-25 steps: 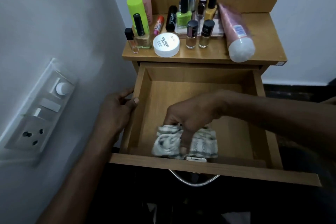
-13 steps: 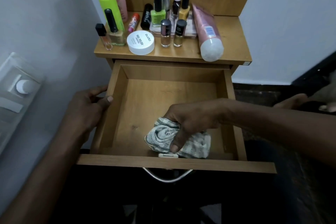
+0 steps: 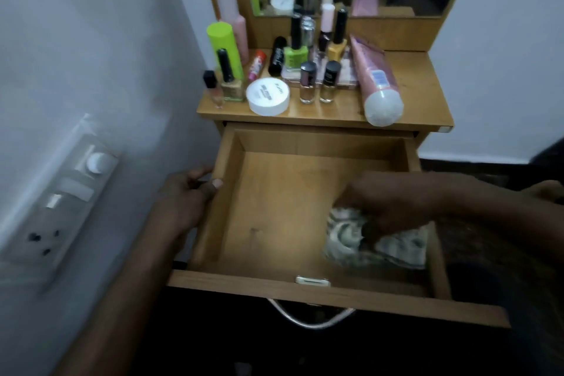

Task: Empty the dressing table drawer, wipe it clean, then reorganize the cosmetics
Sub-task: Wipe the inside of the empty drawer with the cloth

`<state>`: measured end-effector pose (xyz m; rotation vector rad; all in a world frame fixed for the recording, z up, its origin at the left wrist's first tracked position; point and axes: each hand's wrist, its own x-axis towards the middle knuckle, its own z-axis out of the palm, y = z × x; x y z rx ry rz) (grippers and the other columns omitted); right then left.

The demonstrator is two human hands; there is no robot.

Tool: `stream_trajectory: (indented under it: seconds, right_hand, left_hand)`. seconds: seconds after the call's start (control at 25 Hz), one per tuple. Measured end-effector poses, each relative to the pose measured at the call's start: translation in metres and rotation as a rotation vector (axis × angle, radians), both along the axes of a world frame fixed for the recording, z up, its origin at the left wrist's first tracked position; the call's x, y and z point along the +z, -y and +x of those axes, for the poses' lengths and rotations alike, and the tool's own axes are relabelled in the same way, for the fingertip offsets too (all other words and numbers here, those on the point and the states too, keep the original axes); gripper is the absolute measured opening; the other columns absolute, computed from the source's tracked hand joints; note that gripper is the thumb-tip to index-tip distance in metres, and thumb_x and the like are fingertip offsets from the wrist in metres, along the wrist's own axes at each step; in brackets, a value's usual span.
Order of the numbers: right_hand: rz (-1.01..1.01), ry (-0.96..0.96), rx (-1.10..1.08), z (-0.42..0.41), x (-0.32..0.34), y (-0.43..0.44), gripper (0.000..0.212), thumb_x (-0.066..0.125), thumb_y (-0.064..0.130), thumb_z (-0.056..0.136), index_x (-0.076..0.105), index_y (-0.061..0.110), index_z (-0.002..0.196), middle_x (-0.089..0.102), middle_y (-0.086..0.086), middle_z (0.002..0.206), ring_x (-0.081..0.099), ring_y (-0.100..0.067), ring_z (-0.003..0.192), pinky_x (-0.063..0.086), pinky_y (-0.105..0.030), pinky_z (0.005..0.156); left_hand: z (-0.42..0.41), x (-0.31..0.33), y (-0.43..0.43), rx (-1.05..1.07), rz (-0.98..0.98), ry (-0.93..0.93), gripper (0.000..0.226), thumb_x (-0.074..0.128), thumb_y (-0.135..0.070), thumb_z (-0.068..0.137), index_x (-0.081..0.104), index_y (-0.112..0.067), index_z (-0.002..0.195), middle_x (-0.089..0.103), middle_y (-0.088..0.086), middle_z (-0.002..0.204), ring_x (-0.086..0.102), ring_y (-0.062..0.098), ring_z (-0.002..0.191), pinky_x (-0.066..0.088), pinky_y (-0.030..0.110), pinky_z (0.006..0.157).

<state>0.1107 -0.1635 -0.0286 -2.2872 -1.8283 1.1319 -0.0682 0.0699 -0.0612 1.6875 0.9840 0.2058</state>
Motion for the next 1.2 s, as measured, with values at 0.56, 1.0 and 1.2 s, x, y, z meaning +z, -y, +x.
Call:
stream_trajectory:
  seconds: [0.56, 1.0, 1.2]
  right_hand:
    - [0.131, -0.109, 0.197, -0.064, -0.038, -0.104, 0.016, 0.071, 0.013, 0.081, 0.071, 0.006, 0.095, 0.071, -0.009, 0.088, 0.062, -0.021, 0.075, 0.044, -0.031, 0.066]
    - [-0.405, 0.249, 0.237, -0.014, -0.009, -0.030, 0.049, 0.076, 0.021, 0.081, 0.056, 0.014, 0.126, 0.054, 0.005, 0.099, 0.055, -0.017, 0.086, 0.052, -0.033, 0.074]
    - [-0.272, 0.232, 0.248, -0.037, -0.022, 0.002, 0.048, 0.066, 0.026, 0.090, 0.049, 0.016, 0.133, 0.064, -0.006, 0.118, 0.063, -0.022, 0.095, 0.055, -0.035, 0.078]
  left_hand:
    - [-0.005, 0.009, -0.007, 0.041, -0.084, 0.031, 0.025, 0.055, -0.012, 0.099, 0.067, -0.021, 0.119, 0.069, 0.000, 0.072, 0.054, 0.003, 0.037, 0.042, 0.017, 0.039]
    - [-0.002, 0.001, -0.006, 0.007, 0.021, 0.045, 0.028, 0.053, -0.014, 0.100, 0.063, -0.032, 0.119, 0.068, -0.001, 0.088, 0.060, 0.021, 0.071, 0.046, 0.029, 0.064]
    - [-0.002, 0.001, -0.003, -0.006, 0.007, 0.061, 0.032, 0.052, -0.013, 0.100, 0.060, -0.031, 0.125, 0.067, 0.003, 0.090, 0.059, 0.019, 0.071, 0.046, 0.026, 0.064]
